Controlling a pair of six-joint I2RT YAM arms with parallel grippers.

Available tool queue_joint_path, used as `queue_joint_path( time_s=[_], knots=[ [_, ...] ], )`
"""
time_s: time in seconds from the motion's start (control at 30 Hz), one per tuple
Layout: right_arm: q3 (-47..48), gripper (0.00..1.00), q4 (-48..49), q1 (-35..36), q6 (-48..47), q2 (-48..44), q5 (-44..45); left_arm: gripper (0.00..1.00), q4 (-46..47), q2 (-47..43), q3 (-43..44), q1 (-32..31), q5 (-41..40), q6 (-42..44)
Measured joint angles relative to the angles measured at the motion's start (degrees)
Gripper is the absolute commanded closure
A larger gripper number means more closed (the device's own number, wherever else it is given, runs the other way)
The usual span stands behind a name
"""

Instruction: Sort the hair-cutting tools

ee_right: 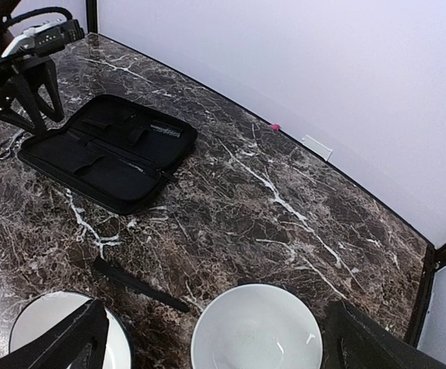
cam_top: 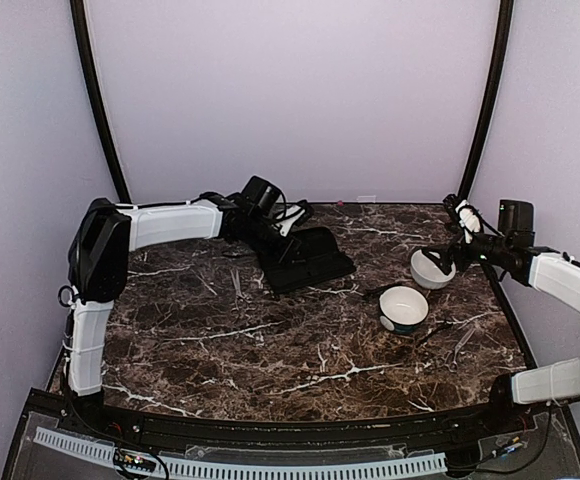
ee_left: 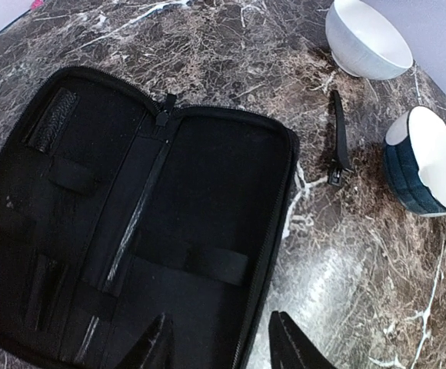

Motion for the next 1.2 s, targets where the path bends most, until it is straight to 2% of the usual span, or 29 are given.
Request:
queue_joint_path(
  time_s=[0.27,0.6,0.9,1.2],
  knots=[
    [0.0,0.01,-0.04,0.0,-0.52,-0.07,0.0,0.57,-0.11,6.14,2.95,0.0,0.7,0.52],
    [0.0,0.01,-0.07,0.0,-1.09,-0.07,0.0,0.57,-0.07,7.87,2.95,-0.17,4.57,0.55],
    [0.0,0.01,-0.13,0.0,-1.51,-0.07,-0.09,0.72,-0.04,9.42,2.95,-0.55,5.95,0.61],
    [0.0,0.01,-0.35,0.0,-1.62,-0.04,-0.13,0.72,0.02,9.53,2.95,-1.22,8.04,1.51]
  ],
)
